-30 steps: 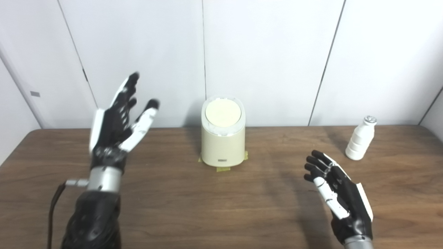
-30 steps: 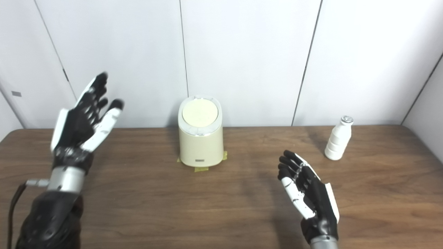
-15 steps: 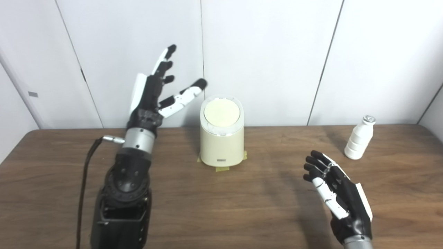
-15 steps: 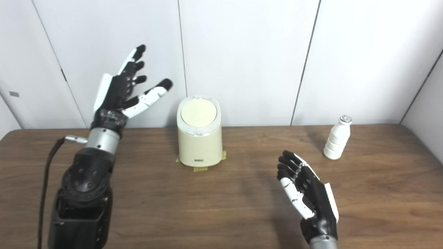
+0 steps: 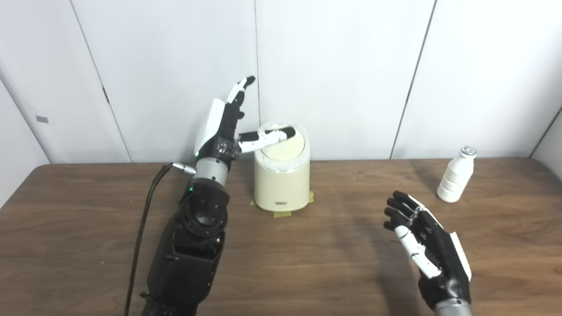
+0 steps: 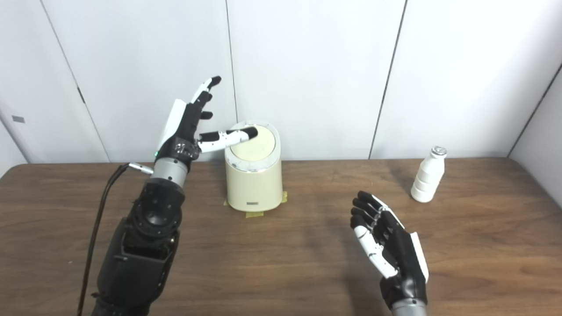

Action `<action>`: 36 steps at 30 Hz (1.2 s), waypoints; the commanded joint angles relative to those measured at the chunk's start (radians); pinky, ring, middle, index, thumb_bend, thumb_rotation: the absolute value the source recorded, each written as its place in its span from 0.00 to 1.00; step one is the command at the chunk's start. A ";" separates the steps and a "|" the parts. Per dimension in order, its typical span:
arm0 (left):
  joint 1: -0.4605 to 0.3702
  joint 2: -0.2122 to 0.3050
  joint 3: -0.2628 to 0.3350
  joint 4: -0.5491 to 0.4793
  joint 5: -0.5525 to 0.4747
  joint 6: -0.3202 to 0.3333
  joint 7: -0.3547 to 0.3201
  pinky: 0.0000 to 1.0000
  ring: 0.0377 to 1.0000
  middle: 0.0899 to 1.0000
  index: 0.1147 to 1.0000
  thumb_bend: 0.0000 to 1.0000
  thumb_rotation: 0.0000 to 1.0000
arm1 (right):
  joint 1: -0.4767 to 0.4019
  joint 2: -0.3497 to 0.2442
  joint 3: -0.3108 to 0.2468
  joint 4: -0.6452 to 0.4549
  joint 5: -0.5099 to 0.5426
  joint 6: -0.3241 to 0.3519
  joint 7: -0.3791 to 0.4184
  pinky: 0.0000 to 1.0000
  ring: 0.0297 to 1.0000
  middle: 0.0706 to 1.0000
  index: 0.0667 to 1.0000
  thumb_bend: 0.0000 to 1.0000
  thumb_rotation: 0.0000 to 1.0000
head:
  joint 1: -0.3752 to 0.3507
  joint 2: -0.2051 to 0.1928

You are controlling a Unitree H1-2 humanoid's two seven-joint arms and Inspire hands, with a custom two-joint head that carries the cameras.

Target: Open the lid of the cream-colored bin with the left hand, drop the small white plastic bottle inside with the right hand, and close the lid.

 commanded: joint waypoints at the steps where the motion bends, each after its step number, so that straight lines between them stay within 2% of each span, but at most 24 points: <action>1: -0.055 0.015 -0.003 0.004 0.029 -0.031 0.034 0.82 0.94 1.00 0.98 0.91 0.29 | -0.015 0.008 0.003 -0.006 -0.006 -0.046 0.000 0.72 0.79 0.78 0.76 0.20 0.42 | -0.002 0.001; 6: -0.059 0.033 -0.009 0.060 0.058 -0.038 0.052 0.81 0.95 1.00 0.98 0.91 0.24 | -0.020 0.010 0.004 0.004 -0.007 -0.059 0.001 0.72 0.79 0.78 0.77 0.19 0.41 | -0.002 -0.006; 10: -0.063 0.047 -0.010 0.095 0.067 -0.039 0.068 0.80 0.95 1.00 0.98 0.88 0.25 | -0.022 0.012 0.006 0.008 -0.010 -0.062 0.000 0.72 0.79 0.78 0.77 0.19 0.41 | -0.006 -0.009; 15: -0.075 0.051 -0.005 0.130 0.088 -0.006 0.084 0.77 0.94 1.00 0.98 0.81 0.36 | -0.022 0.015 0.002 0.006 -0.005 -0.062 0.002 0.72 0.79 0.78 0.77 0.19 0.40 | -0.003 -0.009; 19: -0.085 0.049 -0.003 0.155 0.095 -0.005 0.099 0.80 0.97 1.00 0.99 0.80 0.37 | -0.021 0.014 0.002 0.002 -0.004 -0.054 0.004 0.71 0.78 0.78 0.77 0.19 0.39 | -0.002 -0.009; 25: -0.104 0.044 -0.002 0.193 0.090 -0.008 0.106 0.80 0.98 1.00 0.99 0.83 0.40 | -0.019 0.020 0.003 -0.004 -0.001 -0.049 0.003 0.72 0.79 0.79 0.77 0.20 0.39 | -0.007 -0.006; 28: -0.115 0.040 -0.009 0.206 0.099 0.001 0.101 0.82 0.98 1.00 0.99 0.85 0.47 | -0.018 0.020 0.004 -0.003 -0.004 -0.052 0.002 0.72 0.79 0.79 0.77 0.19 0.38 | -0.008 -0.006; 29: -0.121 0.039 -0.012 0.213 0.105 0.003 0.098 0.86 0.99 1.00 0.99 0.86 0.53 | -0.018 0.020 0.004 -0.003 -0.006 -0.051 0.002 0.72 0.79 0.79 0.77 0.19 0.38 | -0.007 -0.006; 30: -0.124 0.038 -0.014 0.218 0.110 0.004 0.096 0.87 0.99 1.00 0.99 0.87 0.55 | -0.018 0.020 0.004 -0.004 -0.007 -0.050 0.002 0.72 0.79 0.79 0.77 0.19 0.38 | -0.009 -0.006; 36: -0.144 0.017 -0.006 0.247 0.116 0.006 0.082 0.92 1.00 1.00 0.99 0.88 0.48 | -0.018 0.021 0.007 -0.008 -0.015 -0.041 0.000 0.72 0.79 0.79 0.77 0.19 0.38 | -0.012 -0.006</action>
